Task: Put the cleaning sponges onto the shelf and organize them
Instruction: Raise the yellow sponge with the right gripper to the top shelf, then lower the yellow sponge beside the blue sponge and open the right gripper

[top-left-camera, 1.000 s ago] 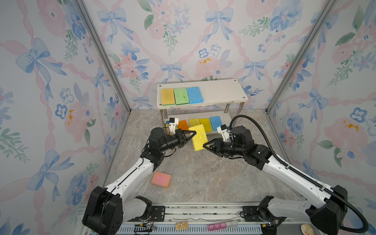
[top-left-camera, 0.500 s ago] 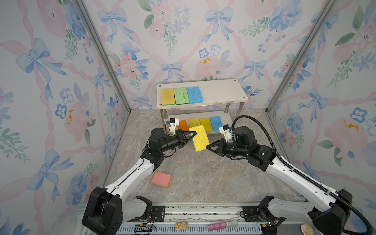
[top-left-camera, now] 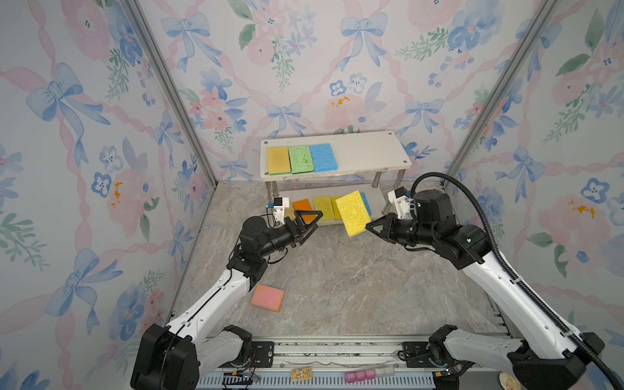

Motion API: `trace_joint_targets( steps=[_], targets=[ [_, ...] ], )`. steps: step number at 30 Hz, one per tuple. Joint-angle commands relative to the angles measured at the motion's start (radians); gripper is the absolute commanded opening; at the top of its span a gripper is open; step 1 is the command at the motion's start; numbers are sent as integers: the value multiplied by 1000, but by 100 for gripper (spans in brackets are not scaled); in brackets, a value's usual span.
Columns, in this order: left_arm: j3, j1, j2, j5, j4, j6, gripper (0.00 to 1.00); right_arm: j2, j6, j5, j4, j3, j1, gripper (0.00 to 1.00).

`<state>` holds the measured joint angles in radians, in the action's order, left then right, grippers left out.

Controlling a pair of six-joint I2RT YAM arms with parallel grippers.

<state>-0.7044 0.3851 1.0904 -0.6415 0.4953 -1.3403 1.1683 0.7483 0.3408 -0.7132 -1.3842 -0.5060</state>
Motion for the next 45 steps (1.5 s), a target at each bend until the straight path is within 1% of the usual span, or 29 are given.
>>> trace_joint_targets(
  steps=[1, 6, 8, 11, 13, 18, 24, 31, 36, 45],
  targets=[
    [14, -8, -40, 21, -56, 52, 98, -19, -74, 52, -109, -112, 78, 9],
    [14, -12, -75, 41, -167, 119, 98, 29, -75, 151, -143, -270, 212, 9],
    [-11, -13, -86, 72, -279, 196, 98, 67, -76, 172, -143, -325, 238, 9],
    [-66, -14, -101, 167, -512, 340, 98, 151, -68, 174, -142, -414, 254, 9],
    [-73, -15, -113, 202, -588, 388, 98, 215, -59, 186, -130, -474, 256, 10],
    [-24, -17, -153, 217, -605, 391, 98, 389, -64, 209, -128, -654, 256, 9],
    [-6, -27, -172, 232, -613, 397, 98, 575, -76, 260, -144, -839, 254, 10],
    [-22, -52, -174, 256, -686, 445, 98, 738, -52, 306, -173, -1011, 250, 10],
    [-13, -88, -191, 262, -696, 446, 98, 797, -32, 329, -196, -1063, 242, 9],
    [6, -135, -186, 228, -696, 444, 98, 829, -21, 348, -203, -1062, 242, 9]
  ],
)
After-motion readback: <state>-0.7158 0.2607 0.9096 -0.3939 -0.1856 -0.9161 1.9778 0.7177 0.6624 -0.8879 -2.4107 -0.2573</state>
